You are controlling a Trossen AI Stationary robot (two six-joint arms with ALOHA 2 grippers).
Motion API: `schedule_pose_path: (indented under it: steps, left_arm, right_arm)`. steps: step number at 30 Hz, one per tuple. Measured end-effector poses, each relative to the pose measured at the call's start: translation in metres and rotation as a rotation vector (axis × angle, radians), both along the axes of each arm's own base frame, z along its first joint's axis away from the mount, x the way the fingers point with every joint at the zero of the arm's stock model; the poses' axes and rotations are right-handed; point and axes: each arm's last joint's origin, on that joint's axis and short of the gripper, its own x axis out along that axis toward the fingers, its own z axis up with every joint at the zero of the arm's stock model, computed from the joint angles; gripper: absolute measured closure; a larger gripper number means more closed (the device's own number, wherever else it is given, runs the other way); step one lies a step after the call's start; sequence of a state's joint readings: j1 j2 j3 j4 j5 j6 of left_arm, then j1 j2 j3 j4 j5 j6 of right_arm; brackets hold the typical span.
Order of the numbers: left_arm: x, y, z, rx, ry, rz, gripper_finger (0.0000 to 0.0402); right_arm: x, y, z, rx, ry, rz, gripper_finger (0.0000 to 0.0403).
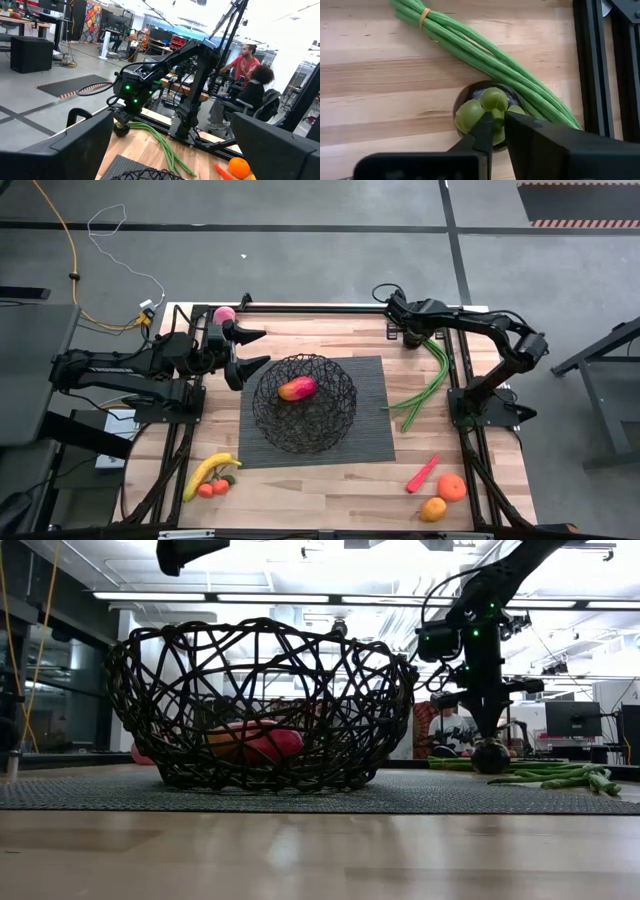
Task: Build produce basket
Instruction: Put the purple mangosteen into the black mesh basket
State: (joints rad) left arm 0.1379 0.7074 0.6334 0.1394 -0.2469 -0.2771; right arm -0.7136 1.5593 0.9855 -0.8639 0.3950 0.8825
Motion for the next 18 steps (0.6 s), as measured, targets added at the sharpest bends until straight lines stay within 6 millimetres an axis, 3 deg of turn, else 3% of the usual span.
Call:
schedule_pose_path:
  steps: [18]
  left_arm:
    - [0.0001,0.0000,-0.0001,0.000,0.000,0.000,0.0012]
  right_arm:
    - [-0.0006,-0.0004,0.0003,-0.009,0.028,0.029,0.0398]
